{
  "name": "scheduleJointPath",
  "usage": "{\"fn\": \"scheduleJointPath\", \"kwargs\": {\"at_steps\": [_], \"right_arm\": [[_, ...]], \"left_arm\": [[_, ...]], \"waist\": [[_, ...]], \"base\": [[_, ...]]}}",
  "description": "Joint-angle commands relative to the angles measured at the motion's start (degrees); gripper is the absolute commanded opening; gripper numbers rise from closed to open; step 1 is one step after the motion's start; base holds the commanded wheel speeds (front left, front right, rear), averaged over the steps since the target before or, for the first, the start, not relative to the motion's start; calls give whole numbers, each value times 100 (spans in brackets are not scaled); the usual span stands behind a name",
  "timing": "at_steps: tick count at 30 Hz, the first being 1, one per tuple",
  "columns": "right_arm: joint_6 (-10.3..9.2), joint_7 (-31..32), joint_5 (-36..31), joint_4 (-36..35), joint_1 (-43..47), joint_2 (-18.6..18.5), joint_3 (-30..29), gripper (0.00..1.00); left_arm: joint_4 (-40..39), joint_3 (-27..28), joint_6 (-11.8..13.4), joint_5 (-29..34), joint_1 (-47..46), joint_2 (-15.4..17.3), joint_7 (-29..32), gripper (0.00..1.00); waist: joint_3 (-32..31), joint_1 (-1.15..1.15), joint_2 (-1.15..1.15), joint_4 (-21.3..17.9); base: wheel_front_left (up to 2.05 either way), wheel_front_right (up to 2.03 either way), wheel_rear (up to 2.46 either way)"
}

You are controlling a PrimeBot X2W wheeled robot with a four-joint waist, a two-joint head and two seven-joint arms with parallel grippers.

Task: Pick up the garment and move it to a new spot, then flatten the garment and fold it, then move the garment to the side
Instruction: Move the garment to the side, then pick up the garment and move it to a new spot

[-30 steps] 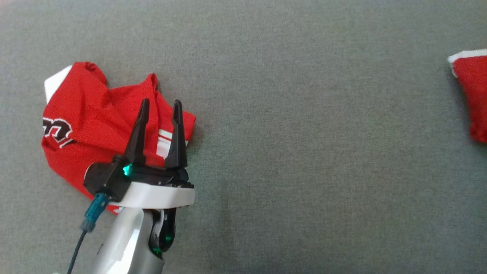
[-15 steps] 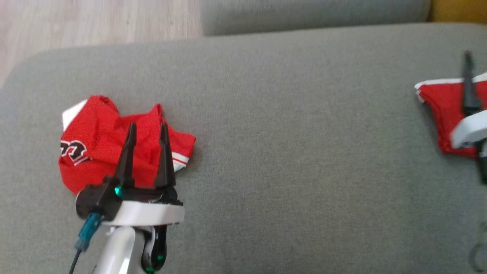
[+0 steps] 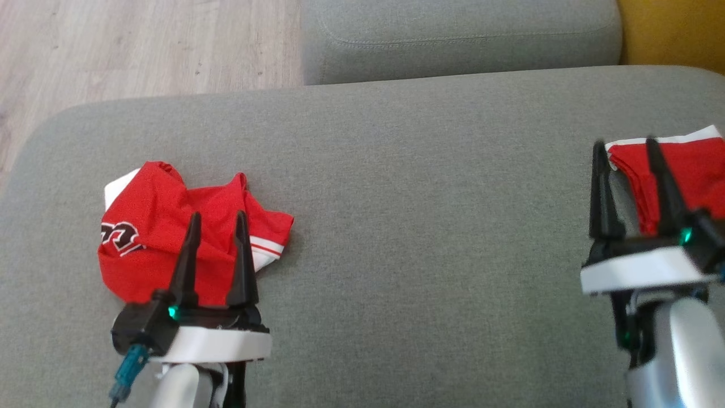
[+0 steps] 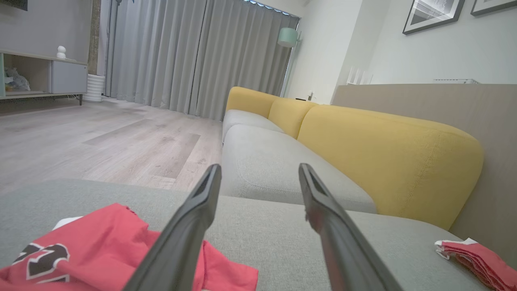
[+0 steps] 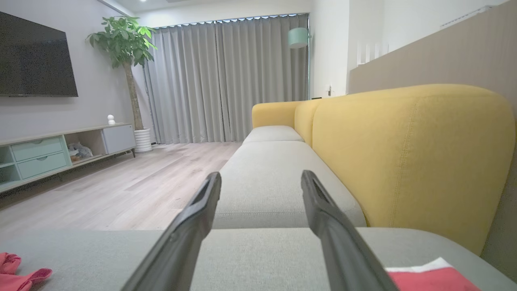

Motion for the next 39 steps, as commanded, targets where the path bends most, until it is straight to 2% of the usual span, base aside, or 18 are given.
{"fn": "scheduleJointPath", "kwargs": {"at_steps": [1,5,9,17,29,34,39], "right_arm": [[11,-154,88,-100,-40,-3,175,100],[11,-612,283,159,398,1,279,100],[11,-733,195,314,735,2,337,100],[11,-755,275,16,1021,3,350,100],[11,-756,360,-58,1024,3,447,100],[11,-756,386,-29,1083,4,525,100],[11,-756,414,-32,1149,4,668,100]], "left_arm": [[-177,128,5,-12,-124,19,-55,100],[-180,62,16,10,-27,19,-55,100],[-174,15,80,-29,67,19,-55,100],[-197,40,114,-21,149,19,-55,100],[-196,37,138,-22,147,19,-55,100],[-176,26,146,-19,134,19,-55,100],[-155,43,178,-10,132,19,-55,100]], "waist": [[10,1,0,12],[-18,1,0,35],[-30,1,0,52],[5,1,0,30],[-49,1,0,26],[-99,1,0,208],[-169,1,0,572]], "base": [[0,0,0],[0,0,0],[0,0,0],[0,0,0],[0,0,0],[0,0,0],[0,0,0]]}}
